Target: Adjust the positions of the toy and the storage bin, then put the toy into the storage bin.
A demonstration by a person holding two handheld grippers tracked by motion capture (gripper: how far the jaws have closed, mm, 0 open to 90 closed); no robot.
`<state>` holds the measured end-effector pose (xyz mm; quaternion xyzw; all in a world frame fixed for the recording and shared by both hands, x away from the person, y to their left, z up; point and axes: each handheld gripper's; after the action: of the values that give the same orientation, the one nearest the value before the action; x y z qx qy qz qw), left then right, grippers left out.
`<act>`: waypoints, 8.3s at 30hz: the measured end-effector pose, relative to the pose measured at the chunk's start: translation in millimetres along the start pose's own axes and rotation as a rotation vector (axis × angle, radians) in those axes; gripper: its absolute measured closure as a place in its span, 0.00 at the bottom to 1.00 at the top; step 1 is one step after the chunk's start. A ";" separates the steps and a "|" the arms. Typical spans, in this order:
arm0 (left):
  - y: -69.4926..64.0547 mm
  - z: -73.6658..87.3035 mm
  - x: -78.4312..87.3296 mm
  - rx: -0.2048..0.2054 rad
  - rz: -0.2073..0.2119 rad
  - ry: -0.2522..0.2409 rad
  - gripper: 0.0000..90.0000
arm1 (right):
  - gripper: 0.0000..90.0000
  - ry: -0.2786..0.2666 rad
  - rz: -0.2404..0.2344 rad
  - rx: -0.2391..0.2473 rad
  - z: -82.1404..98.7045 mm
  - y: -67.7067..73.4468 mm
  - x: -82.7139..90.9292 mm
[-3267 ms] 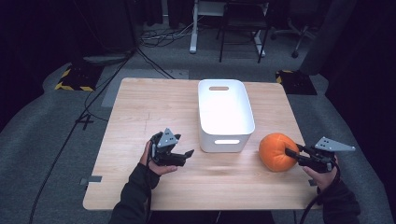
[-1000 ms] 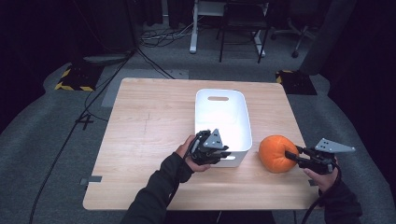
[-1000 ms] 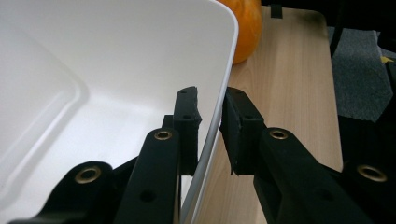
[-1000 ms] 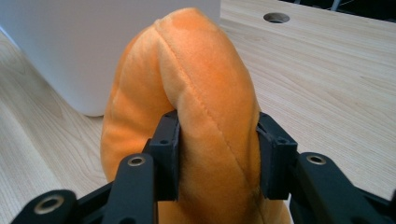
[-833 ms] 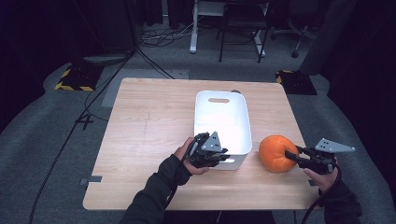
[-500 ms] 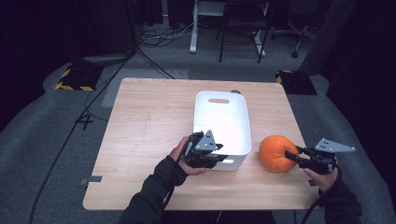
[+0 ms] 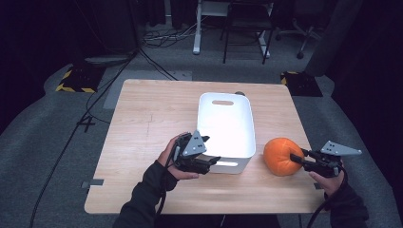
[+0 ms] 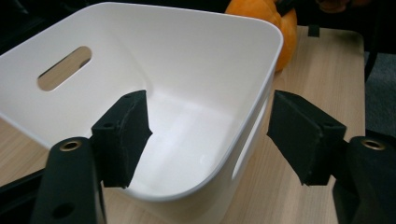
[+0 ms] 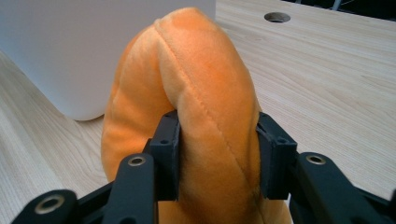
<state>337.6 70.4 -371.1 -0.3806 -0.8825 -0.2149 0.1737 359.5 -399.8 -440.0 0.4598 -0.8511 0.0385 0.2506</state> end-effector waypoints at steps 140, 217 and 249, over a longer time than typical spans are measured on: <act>28.9 179.9 29.7 0.289 -0.194 0.364 0.19 | 0.74 -0.217 -0.014 0.222 -138.3 42.9 17.1; 28.9 179.9 29.7 0.288 -0.194 0.364 0.19 | 0.74 -0.059 -0.247 0.309 -174.2 98.3 -101.7; 28.8 179.9 29.7 0.288 -0.195 0.364 0.19 | 0.70 0.110 -0.284 0.341 -154.1 100.0 -127.3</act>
<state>314.1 198.0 -502.5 -0.2202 -0.8907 -0.1677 0.3607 397.1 -199.7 -348.0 0.6079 -0.7441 0.1710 0.2182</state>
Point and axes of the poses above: each handheld gripper's, and its own axes: x roughly backward along the jaws, z roughly out of its underside, y roughly to its left, and after that the axes turned 13 degrees about -z, right-handed
